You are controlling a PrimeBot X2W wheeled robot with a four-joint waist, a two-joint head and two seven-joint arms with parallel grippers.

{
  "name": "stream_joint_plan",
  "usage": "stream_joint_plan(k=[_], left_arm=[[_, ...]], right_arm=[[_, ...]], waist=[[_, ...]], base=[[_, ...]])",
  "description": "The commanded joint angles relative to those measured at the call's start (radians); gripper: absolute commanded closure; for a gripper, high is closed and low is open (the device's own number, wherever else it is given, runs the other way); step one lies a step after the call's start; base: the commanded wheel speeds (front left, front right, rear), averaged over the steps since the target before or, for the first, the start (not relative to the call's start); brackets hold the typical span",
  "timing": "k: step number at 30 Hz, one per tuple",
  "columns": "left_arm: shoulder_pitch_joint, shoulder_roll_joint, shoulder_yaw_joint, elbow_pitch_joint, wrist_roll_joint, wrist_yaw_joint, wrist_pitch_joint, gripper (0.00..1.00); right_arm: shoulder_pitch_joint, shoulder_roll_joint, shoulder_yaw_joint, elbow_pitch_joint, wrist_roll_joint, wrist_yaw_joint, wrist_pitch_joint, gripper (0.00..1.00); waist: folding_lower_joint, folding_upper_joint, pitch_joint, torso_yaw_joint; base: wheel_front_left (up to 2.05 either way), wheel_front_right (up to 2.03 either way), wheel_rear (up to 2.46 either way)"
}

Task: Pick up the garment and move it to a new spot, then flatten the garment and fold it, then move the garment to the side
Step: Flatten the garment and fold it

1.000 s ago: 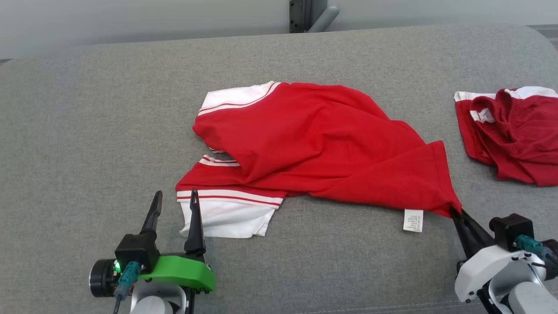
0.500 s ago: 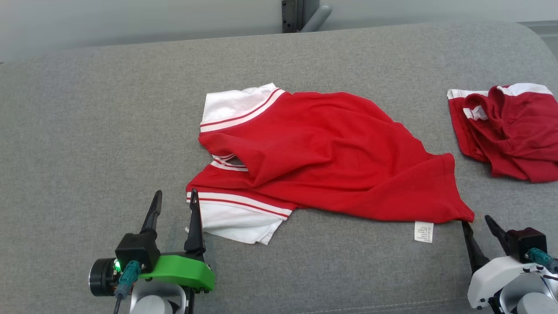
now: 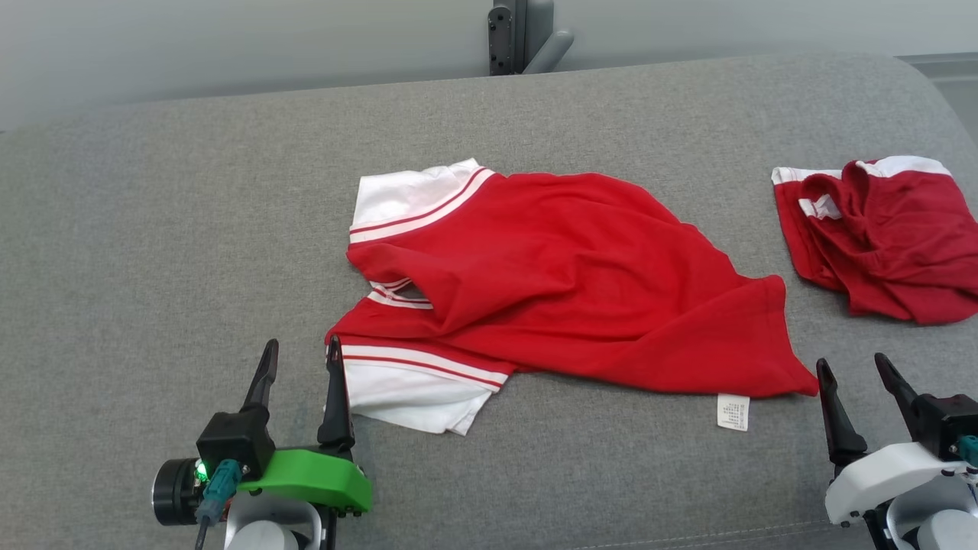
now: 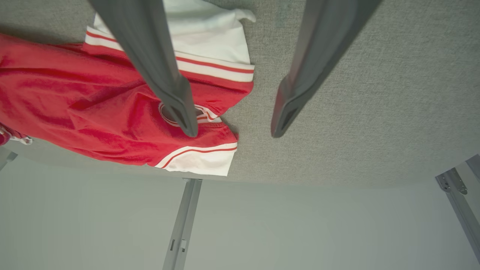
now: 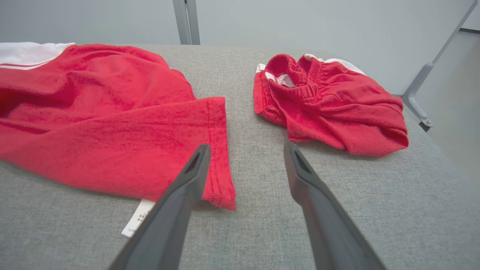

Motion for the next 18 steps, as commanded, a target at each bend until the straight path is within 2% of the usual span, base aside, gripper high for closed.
stream_joint_plan(k=[1, 8, 11, 18], left_arm=[[0.01, 0.002, 0.002, 0.002, -0.006, 0.001, -0.003, 0.0], [0.021, 0.002, -0.009, 0.025, -0.023, -0.017, -0.003, 0.0], [0.032, 0.002, -0.012, 0.044, -0.023, -0.028, -0.003, 0.0], [0.065, 0.002, 0.002, 0.066, -0.011, -0.054, -0.003, 0.0]], right_arm=[[0.014, 0.001, -0.005, -0.015, -0.001, -0.001, 0.003, 0.0], [0.027, 0.041, -0.034, -0.132, -0.028, -0.001, 0.021, 0.0], [0.038, 0.079, -0.047, -0.172, -0.038, -0.001, 0.021, 0.0], [0.06, 0.14, -0.064, -0.21, -0.055, -0.001, 0.014, 0.0]], waist=[[0.0, 0.0, -0.009, -0.005], [0.0, 0.0, -0.052, -0.009], [0.0, 0.0, -0.077, -0.005], [0.0, 0.0, -0.113, 0.008]], base=[[0.0, 0.0, 0.0], [0.0, 0.0, 0.0], [0.0, 0.0, 0.0], [0.0, 0.0, 0.0]])
